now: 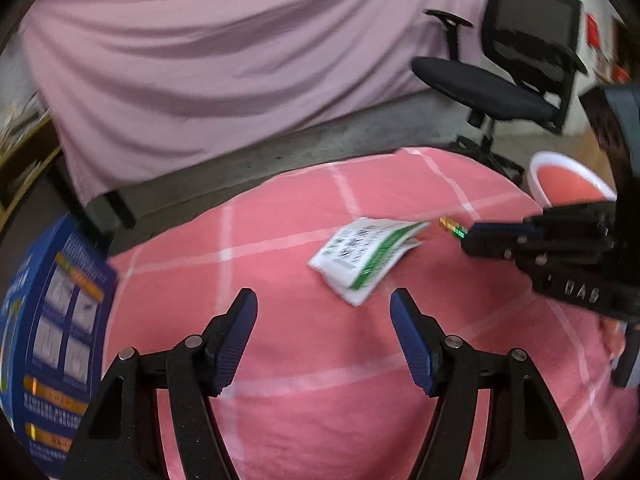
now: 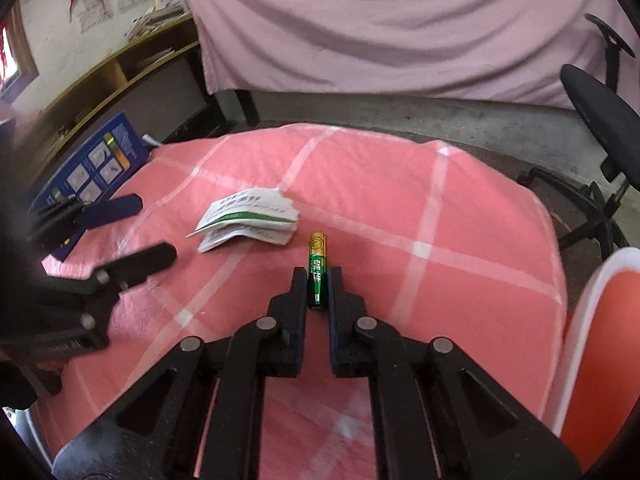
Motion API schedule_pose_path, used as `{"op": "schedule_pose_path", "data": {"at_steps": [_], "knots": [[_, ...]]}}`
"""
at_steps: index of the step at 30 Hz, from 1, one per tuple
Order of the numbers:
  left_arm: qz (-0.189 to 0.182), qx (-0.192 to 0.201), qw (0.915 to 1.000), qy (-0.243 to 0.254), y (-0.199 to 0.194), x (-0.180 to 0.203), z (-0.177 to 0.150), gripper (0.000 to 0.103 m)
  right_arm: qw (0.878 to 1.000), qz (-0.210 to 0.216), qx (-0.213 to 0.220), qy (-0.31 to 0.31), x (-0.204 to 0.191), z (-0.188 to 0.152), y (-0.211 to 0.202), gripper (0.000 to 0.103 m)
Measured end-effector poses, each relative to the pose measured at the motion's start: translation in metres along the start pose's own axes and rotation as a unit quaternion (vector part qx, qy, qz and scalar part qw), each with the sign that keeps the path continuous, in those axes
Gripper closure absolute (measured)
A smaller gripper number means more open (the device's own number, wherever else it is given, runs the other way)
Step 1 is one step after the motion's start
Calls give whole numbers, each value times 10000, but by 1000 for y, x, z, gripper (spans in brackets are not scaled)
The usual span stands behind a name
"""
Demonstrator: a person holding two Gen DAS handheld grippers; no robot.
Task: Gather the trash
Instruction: 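Grasp the white wrapper with the left tool while the right tool grasps the green battery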
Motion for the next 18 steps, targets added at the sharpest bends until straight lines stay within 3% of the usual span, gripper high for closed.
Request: {"op": "schedule_pose_path", "data": {"at_steps": [3,9,12,16,18], "knots": [[52,-119,9992,373,14,13,5,40,9999,-21,92,137,15,3,-10,74],[545,-261,9924,1076,38,27,11,42,9982,182,88,564,37,4,-17,74],[652,-279,9890,1300,48,29,12,53,9972,292,59,679,40,3,-17,74],[626,-346,9881,1360,54,29,8,77,9969,344,41,703,35,3,-14,74],[653,-314,9882,1348,52,28,7,82,9971,359,48,675,33,3,-15,74]]}}
Point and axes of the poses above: each gripper's, at about its wrist camera, not at the fingertips, and y roughly the way its jaws point, x to its right, z to its top, the point moved 10 cm from there along y, roughly the way its jaws point, and after that the axes turned 9 degrees about y, right-handed, at the moved point
